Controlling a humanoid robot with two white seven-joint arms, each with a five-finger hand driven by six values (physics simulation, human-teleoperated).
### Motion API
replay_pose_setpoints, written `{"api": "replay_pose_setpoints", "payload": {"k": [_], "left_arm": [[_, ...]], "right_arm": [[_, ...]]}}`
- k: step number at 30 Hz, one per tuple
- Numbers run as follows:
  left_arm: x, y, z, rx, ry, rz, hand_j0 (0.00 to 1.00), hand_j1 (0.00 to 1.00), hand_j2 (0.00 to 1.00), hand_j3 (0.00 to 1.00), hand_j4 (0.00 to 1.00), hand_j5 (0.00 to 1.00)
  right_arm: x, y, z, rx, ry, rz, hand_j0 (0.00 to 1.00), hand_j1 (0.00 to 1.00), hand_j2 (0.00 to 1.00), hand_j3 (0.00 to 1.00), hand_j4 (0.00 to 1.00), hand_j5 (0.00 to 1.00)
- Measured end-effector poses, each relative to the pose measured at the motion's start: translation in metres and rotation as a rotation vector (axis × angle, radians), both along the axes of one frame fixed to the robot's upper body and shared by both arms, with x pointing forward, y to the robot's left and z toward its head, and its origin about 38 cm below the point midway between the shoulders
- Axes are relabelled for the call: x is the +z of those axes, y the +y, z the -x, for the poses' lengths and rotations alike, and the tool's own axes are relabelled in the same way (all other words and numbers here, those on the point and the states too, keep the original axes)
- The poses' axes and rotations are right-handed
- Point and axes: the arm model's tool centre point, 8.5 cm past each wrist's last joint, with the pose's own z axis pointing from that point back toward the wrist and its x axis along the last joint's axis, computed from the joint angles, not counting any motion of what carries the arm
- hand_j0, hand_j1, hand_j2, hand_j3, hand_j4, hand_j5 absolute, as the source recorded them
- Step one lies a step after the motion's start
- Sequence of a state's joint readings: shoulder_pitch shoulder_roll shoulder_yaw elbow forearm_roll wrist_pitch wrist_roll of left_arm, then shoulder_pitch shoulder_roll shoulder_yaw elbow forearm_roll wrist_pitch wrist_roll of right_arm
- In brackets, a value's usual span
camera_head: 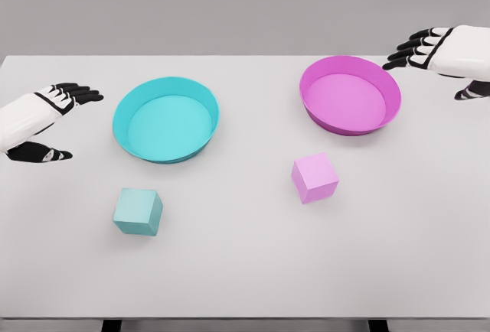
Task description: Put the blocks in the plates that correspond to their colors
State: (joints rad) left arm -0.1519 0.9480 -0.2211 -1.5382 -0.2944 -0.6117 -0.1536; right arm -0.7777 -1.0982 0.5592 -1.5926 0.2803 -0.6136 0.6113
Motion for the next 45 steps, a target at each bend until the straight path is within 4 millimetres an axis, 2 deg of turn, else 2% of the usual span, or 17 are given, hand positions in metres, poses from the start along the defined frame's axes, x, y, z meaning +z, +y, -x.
{"api": "replay_pose_setpoints", "payload": {"k": [6, 10, 13, 14, 16, 19, 22, 26, 28, 30, 32, 36, 45], "left_arm": [[0.006, 0.000, -0.003, -0.010, 0.011, -0.035, 1.00, 1.00, 1.00, 1.00, 1.00, 1.00], [0.028, -0.001, -0.013, -0.034, -0.001, -0.114, 1.00, 1.00, 1.00, 1.00, 1.00, 1.00], [0.068, -0.015, -0.029, -0.083, -0.081, -0.169, 1.00, 1.00, 1.00, 1.00, 1.00, 1.00], [0.086, -0.024, -0.037, -0.107, -0.114, -0.167, 1.00, 1.00, 1.00, 1.00, 1.00, 1.00], [0.085, -0.039, -0.041, -0.160, -0.089, -0.172, 1.00, 1.00, 1.00, 1.00, 1.00, 1.00], [0.073, -0.055, -0.040, -0.230, -0.018, -0.211, 1.00, 1.00, 1.00, 1.00, 1.00, 1.00], [0.057, -0.055, -0.020, -0.298, 0.130, -0.315, 1.00, 1.00, 1.00, 1.00, 1.00, 1.00], [0.067, -0.051, 0.001, -0.352, 0.223, -0.386, 1.00, 1.00, 1.00, 1.00, 1.00, 1.00], [0.075, -0.052, 0.007, -0.368, 0.231, -0.389, 1.00, 1.00, 1.00, 1.00, 1.00, 1.00], [0.076, -0.054, 0.010, -0.381, 0.242, -0.387, 1.00, 1.00, 1.00, 1.00, 1.00, 1.00], [0.074, -0.058, 0.011, -0.396, 0.245, -0.382, 1.00, 1.00, 1.00, 1.00, 1.00, 1.00], [0.062, -0.076, 0.010, -0.443, 0.248, -0.367, 1.00, 1.00, 1.00, 1.00, 1.00, 1.00], [0.027, -0.092, 0.016, -0.497, 0.297, -0.422, 1.00, 1.00, 1.00, 1.00, 1.00, 1.00]], "right_arm": [[0.006, 0.005, 0.003, 0.019, -0.008, -0.013, 1.00, 1.00, 1.00, 1.00, 1.00, 1.00], [0.024, 0.005, 0.001, 0.020, -0.044, -0.034, 1.00, 1.00, 1.00, 1.00, 1.00, 1.00], [0.023, 0.026, 0.007, 0.088, -0.049, -0.011, 1.00, 1.00, 1.00, 1.00, 1.00, 1.00], [0.016, 0.036, 0.011, 0.119, -0.036, 0.008, 1.00, 1.00, 1.00, 1.00, 1.00, 1.00], [0.003, 0.052, 0.014, 0.165, -0.019, 0.039, 1.00, 1.00, 1.00, 1.00, 1.00, 1.00], [0.003, 0.068, 0.015, 0.210, -0.033, 0.063, 1.00, 1.00, 1.00, 1.00, 1.00, 1.00], [-0.006, 0.082, 0.015, 0.248, -0.015, 0.078, 1.00, 1.00, 1.00, 1.00, 1.00, 1.00], [-0.026, 0.092, 0.017, 0.278, 0.034, 0.095, 1.00, 1.00, 1.00, 1.00, 1.00, 1.00], [-0.032, 0.095, 0.018, 0.287, 0.048, 0.103, 1.00, 1.00, 1.00, 1.00, 1.00, 1.00], [-0.031, 0.101, 0.016, 0.303, 0.043, 0.124, 1.00, 1.00, 1.00, 1.00, 1.00, 1.00], [-0.040, 0.108, 0.017, 0.323, 0.060, 0.144, 1.00, 1.00, 1.00, 1.00, 1.00, 1.00], [-0.058, 0.117, 0.019, 0.349, 0.086, 0.176, 1.00, 1.00, 1.00, 1.00, 1.00, 1.00], [-0.066, 0.139, 0.019, 0.407, 0.092, 0.191, 1.00, 1.00, 1.00, 1.00, 1.00, 1.00]]}}
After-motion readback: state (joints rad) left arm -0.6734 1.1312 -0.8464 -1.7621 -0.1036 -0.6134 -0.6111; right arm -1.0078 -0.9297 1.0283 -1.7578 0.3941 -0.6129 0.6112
